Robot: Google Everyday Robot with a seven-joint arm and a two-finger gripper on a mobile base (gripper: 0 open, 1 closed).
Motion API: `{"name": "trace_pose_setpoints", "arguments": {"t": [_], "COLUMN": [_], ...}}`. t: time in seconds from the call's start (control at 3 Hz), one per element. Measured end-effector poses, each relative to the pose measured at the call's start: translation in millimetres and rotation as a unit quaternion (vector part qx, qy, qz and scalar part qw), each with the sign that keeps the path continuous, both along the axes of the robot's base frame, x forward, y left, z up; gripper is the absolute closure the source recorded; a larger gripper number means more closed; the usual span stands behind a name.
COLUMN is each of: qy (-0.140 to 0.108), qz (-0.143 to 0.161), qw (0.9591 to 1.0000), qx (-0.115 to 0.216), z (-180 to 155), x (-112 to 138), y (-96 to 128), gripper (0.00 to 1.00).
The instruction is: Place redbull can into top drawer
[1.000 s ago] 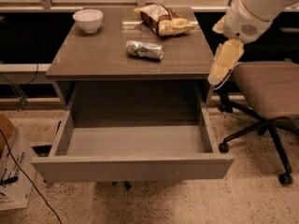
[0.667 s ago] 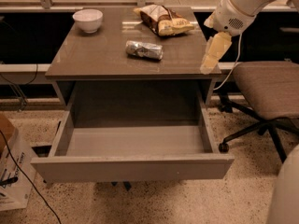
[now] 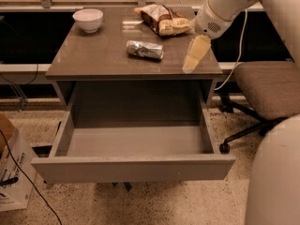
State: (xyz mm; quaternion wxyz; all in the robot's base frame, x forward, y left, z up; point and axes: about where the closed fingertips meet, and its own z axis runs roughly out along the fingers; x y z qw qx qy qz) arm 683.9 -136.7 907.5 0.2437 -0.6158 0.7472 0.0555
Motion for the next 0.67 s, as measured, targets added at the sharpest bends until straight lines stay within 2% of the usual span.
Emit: {"name": "trace_pose_setpoints", "arguments": {"t": [0.33,0.67], "qy": [-0.001,0.001], "qz": [-0.003,-0.006], "qw": [0.9999,0.9999], "qx": [0.014,0.008], "z": [-15,-30], "x": [30,51], "y": [25,44], "gripper": [0.0,0.0]}}
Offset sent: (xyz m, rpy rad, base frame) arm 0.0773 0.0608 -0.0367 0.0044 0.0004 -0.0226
